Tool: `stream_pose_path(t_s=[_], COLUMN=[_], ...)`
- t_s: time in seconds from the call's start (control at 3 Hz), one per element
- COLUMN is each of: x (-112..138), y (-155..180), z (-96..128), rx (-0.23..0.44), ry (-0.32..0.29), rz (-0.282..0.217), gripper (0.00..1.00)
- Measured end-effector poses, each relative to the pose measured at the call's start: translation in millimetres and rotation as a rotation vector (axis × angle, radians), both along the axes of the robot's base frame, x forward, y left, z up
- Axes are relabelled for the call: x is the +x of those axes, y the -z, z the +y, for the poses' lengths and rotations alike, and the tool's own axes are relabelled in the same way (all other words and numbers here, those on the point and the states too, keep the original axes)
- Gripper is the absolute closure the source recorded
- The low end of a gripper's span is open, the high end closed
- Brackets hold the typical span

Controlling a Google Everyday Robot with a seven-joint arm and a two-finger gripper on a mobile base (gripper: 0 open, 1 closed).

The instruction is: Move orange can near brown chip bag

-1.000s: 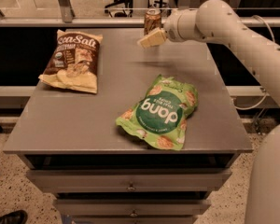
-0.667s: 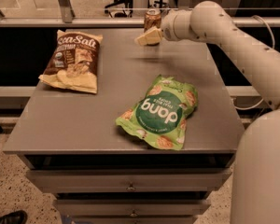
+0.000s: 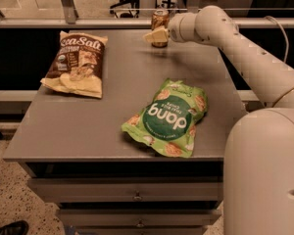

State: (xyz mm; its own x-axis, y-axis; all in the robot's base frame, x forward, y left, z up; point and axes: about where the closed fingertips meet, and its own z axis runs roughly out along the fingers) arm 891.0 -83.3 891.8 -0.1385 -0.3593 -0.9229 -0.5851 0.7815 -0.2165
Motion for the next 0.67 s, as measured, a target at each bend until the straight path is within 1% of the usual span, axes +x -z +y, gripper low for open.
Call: stream_pose_path(t_s=[0.33, 0.67], x=[9.0, 9.8], y=[4.6, 6.0], z=[-6.5, -9.9], rx=[0.019, 0.027], ry=[0.020, 0.021], rz=[-0.002, -0.009], gripper=[0.39, 0.62])
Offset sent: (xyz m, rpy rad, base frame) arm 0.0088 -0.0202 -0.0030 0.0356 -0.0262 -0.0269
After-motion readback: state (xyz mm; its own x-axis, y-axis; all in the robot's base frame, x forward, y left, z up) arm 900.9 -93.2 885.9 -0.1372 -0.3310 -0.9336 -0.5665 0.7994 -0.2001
